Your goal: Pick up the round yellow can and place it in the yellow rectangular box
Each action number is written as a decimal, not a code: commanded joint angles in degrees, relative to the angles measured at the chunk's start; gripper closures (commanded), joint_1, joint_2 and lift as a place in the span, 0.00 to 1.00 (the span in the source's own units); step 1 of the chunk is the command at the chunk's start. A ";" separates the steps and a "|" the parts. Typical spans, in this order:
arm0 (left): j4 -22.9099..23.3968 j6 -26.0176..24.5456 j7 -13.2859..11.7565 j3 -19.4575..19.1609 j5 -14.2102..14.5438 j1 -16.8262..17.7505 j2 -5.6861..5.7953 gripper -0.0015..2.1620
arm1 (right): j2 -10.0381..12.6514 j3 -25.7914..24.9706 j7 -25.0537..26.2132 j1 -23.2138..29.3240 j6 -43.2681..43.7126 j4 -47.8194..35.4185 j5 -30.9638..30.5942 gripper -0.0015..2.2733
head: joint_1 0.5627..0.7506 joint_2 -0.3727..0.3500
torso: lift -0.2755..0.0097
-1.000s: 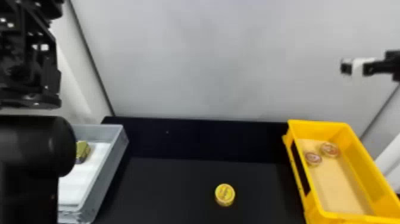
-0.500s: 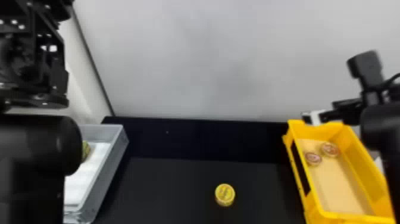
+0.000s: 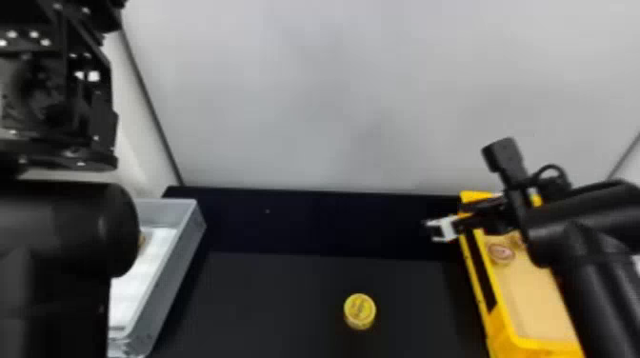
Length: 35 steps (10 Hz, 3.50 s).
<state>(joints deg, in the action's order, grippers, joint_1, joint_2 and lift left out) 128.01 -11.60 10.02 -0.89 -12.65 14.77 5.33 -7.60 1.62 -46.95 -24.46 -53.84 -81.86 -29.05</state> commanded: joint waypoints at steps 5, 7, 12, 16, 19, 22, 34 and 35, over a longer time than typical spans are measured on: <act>-0.75 1.31 0.09 -0.16 0.17 -0.18 -0.50 0.06 | 0.66 10.51 -2.30 -3.05 18.05 19.64 8.91 0.03 | 0.53 0.59 | 0.93; -1.01 1.58 0.09 0.02 0.17 -0.09 -0.59 0.06 | 1.18 12.71 -2.30 -3.23 21.30 22.98 10.85 0.03 | 0.53 0.59 | 0.93; -1.80 2.81 0.09 0.37 0.44 0.00 -1.03 0.06 | 2.50 15.35 -0.19 -4.46 26.14 31.15 11.90 0.03 | 0.53 0.59 | 0.93; -2.42 3.86 0.09 0.81 0.70 0.61 -1.38 0.06 | 3.73 16.75 2.63 -5.77 27.19 37.65 11.55 0.04 | 0.53 0.59 | 0.93; -2.42 4.04 0.09 0.54 0.88 0.53 -1.29 0.06 | 3.73 18.25 2.63 -5.51 27.28 39.68 11.02 0.03 | 0.53 0.59 | 0.93; -2.24 3.86 0.09 0.37 0.88 0.44 -1.29 0.06 | 3.47 18.25 1.66 -4.72 26.84 39.68 9.70 0.03 | 0.53 0.59 | 0.93; -1.89 3.34 0.01 0.37 0.88 0.44 -1.20 0.06 | 3.29 17.81 -0.19 -2.61 26.14 38.27 8.74 0.03 | 0.53 0.59 | 0.93; -1.89 3.34 0.01 0.37 0.88 0.44 -1.11 0.06 | 3.21 17.19 -0.19 -2.35 26.14 37.48 8.12 0.03 | 0.53 0.59 | 0.93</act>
<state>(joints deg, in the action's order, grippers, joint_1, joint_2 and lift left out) 126.14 -8.27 10.02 -0.53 -11.78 15.21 4.20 -4.26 19.35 -47.14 -27.00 -27.70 -43.66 -20.43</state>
